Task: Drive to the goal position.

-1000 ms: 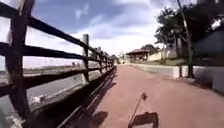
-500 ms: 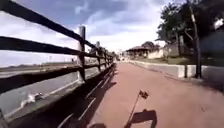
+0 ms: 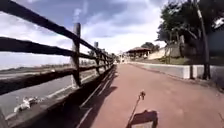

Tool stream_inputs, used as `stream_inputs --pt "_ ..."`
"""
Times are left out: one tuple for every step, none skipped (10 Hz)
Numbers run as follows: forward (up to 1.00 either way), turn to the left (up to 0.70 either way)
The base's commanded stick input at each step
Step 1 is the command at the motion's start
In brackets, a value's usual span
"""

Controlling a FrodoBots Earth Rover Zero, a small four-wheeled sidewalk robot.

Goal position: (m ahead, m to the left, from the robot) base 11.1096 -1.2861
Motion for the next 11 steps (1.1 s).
stream_inputs --pt "0.7 -0.06" --pt "0.7 -0.06" --pt "0.7 -0.06" --pt "0.7 -0.06" --pt "0.7 -0.06" --pt "0.7 -0.06" --pt "0.7 -0.06" --pt "0.7 -0.06" --pt "0.7 -0.06" --pt "0.62 -0.13" --pt "0.0 -0.7"
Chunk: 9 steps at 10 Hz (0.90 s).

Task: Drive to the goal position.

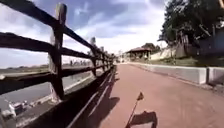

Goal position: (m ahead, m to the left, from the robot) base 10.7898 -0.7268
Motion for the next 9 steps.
stream_inputs --pt "0.0 -0.7" --pt "0.02 -0.68" --pt "0.7 -0.06" --pt "0.7 -0.06" --pt "0.7 -0.06" --pt "0.7 -0.06" --pt "0.7 -0.06" --pt "0.7 -0.06" --pt "0.7 -0.06"
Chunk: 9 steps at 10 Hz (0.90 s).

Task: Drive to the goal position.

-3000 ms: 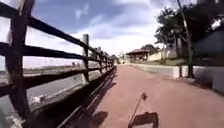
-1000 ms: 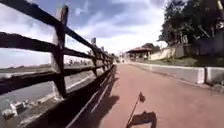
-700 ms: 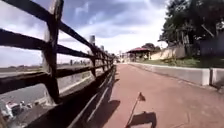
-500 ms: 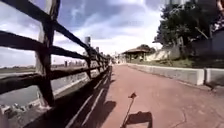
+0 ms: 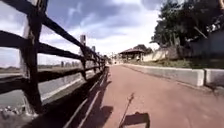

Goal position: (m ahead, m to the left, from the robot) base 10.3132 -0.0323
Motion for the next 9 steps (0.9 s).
stream_inputs --pt "0.7 -0.06" --pt "0.7 -0.06" --pt "0.7 -0.06" --pt "0.7 0.29" --pt "0.7 0.29" --pt "0.7 0.29" --pt "0.7 0.29" --pt "0.7 0.29" --pt "0.7 0.16"
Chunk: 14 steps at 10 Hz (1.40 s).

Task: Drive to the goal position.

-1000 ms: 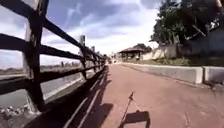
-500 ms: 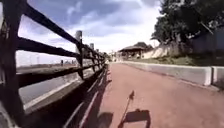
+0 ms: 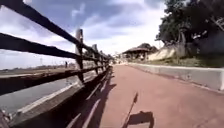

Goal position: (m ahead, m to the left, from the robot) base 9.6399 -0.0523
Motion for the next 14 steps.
stream_inputs --pt "0.7 -0.06" --pt "0.7 -0.06" --pt "0.7 -0.06" --pt "0.7 -0.06" --pt "0.7 -0.06" --pt "0.7 -0.06" --pt "0.7 -0.06" --pt "0.7 -0.06" --pt "0.45 -0.29" --pt "0.0 -0.7" --pt "0.0 -0.7" --pt "0.0 -0.7" --pt "0.0 -0.7" --pt "0.0 -0.7"
